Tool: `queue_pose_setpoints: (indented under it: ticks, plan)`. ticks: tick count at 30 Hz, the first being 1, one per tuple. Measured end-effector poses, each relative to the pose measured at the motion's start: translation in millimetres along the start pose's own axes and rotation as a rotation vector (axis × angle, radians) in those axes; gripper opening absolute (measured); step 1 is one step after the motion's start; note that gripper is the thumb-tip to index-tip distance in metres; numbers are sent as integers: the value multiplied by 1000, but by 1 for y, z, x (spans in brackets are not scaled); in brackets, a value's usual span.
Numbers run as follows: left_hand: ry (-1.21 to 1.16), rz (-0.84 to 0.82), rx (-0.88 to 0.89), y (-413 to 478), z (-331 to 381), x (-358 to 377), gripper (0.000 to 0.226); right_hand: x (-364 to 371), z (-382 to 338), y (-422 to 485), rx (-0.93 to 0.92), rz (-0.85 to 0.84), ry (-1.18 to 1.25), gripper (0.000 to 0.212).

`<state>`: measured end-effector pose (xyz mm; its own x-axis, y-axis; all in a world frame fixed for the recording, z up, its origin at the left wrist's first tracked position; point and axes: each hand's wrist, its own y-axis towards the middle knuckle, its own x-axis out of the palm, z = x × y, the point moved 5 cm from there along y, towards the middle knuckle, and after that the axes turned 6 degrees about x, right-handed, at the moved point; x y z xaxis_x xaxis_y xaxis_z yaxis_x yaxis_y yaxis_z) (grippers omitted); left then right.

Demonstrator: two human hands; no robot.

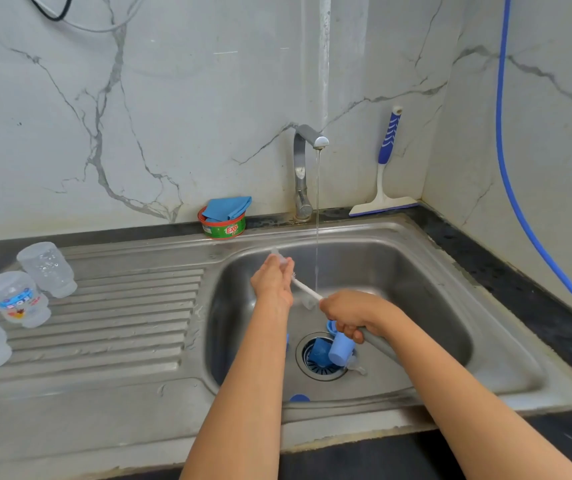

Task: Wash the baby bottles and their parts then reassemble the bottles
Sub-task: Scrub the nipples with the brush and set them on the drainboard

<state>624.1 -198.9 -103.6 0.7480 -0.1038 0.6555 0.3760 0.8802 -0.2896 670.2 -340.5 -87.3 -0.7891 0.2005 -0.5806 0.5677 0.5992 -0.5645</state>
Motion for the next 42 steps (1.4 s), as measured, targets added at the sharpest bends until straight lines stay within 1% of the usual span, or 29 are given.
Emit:
queue_pose_setpoints:
  ticks: [1,2,4,5,6,8,11,15,17,18,20,22,25,27,29,31,34,36,38,40,42]
  plan:
    - [-15,-17,-5,1,1,0,9,-1,0,1,2,32,-11,28]
    - [-20,-36,-8,1,2,0,11,-3,1,3,5,74,-10,31]
    - [-24,-33,2,2,3,1,26,-12,1,5,-8,144,47,32]
    - [-30,-17,8,2,4,0,29,-16,0,4,-25,150,103,30]
    - [-31,-4,15,3,4,-1,30,-17,-3,1,-43,128,164,28]
    - [-21,-6,22,5,2,-1,32,-14,-7,-7,-55,33,239,24]
    - [-11,-27,-1,8,-1,-1,28,-8,-10,-13,-45,-49,213,21]
    - [102,-81,-27,1,-4,3,17,-10,-7,-12,-32,-33,209,20]
    - [107,-83,-27,1,-6,3,9,-11,-7,-13,-31,-30,195,20]
    - [97,-66,-14,1,-6,1,11,-10,-7,-14,-34,-38,185,19]
    - [61,-11,14,5,-2,-5,25,-10,-8,-18,-47,-48,142,19]
    - [28,21,18,6,2,-9,28,-12,-9,-19,-60,-31,95,18]
    - [76,-41,10,3,4,-4,10,-16,-10,-17,-92,62,49,24]
    - [125,-94,9,-1,3,-1,5,-16,-10,-14,-113,119,30,28]
    - [137,-101,16,0,2,-1,8,-14,-10,-14,-113,113,59,28]
    - [111,-73,35,3,5,-5,9,-13,-10,-16,-102,77,73,26]
    - [93,-44,32,8,8,-8,4,-12,-11,-19,-107,63,44,25]
    - [150,-104,5,6,5,-4,5,-13,-12,-16,-130,118,24,28]
    - [244,-195,-12,3,-2,3,14,-16,-11,-12,-132,179,11,30]
    - [328,-248,1,1,-6,6,17,-20,-8,-9,-117,192,13,31]
    - [335,-246,47,2,-5,5,22,-22,-8,-9,-115,170,36,30]
